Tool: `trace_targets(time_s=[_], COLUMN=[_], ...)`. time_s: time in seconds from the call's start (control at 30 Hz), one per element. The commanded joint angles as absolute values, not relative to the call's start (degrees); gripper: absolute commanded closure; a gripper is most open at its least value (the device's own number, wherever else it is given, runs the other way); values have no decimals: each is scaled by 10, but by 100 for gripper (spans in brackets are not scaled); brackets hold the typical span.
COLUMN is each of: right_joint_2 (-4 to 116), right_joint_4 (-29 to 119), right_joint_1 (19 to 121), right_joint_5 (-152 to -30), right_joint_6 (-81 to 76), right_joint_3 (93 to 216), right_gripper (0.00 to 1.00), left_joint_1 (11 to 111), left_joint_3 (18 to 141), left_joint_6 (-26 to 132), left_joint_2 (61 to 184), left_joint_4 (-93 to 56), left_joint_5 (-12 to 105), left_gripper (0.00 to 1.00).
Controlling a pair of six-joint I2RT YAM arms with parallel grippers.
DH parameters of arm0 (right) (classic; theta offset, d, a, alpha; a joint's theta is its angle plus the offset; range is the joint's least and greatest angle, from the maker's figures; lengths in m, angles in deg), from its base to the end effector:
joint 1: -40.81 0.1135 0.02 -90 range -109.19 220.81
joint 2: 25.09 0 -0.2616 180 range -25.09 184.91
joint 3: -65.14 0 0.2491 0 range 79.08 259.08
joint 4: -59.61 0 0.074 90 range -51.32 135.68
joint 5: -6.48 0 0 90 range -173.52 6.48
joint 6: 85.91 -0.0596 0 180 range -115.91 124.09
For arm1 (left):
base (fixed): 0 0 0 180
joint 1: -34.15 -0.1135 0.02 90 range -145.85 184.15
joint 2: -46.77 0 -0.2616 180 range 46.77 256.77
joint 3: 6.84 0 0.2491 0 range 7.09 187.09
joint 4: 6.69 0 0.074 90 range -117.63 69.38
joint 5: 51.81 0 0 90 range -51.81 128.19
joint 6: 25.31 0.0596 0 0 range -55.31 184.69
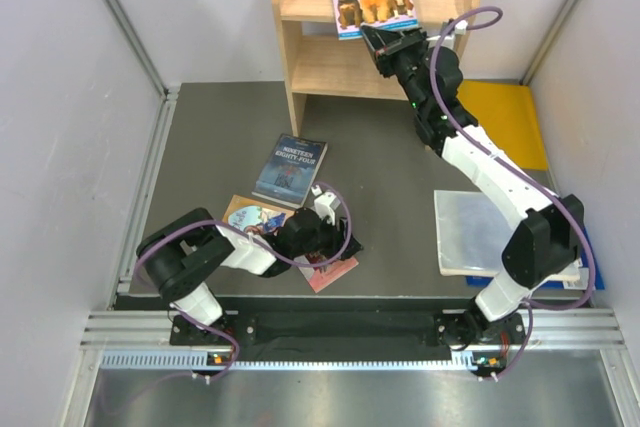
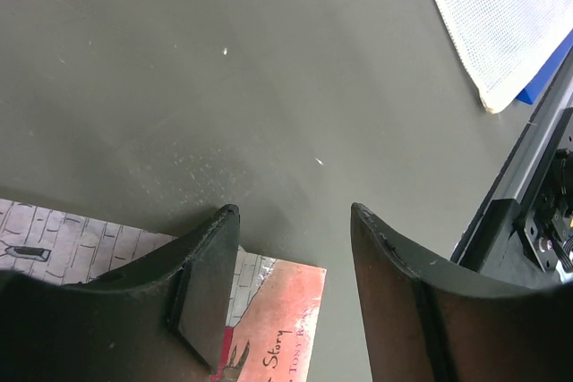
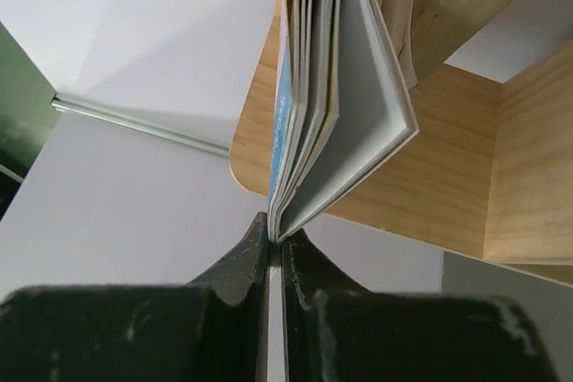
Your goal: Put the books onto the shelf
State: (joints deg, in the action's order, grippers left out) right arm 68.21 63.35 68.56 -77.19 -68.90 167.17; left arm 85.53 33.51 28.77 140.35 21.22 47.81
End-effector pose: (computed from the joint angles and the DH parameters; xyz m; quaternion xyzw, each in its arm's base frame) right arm 0.3671 0.1857 0.4412 0.2802 0.5605 0.5776 0.5232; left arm 0.1829 -0.2449 0.1183 0.1577 0.8282 -0.4192 0.3368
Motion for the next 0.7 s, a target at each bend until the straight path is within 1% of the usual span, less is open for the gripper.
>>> trace_targets(time_s=[0.0,0.67], right_joint_2=[636,632], right_joint_4=[693,783], right_joint_1=[694,706], right_joint_5=[-739,-682], right_joint_6=[-683,-684], right_joint_3=[1655,1603], right_gripper=[100,100], left_joint_1=[858,865], left_joint_3=[353,359], left_joint_6=[296,305], left_joint_2=[1413,1417], left_joint_4=[224,216], left_joint_5=[489,489], left_gripper=[42,42])
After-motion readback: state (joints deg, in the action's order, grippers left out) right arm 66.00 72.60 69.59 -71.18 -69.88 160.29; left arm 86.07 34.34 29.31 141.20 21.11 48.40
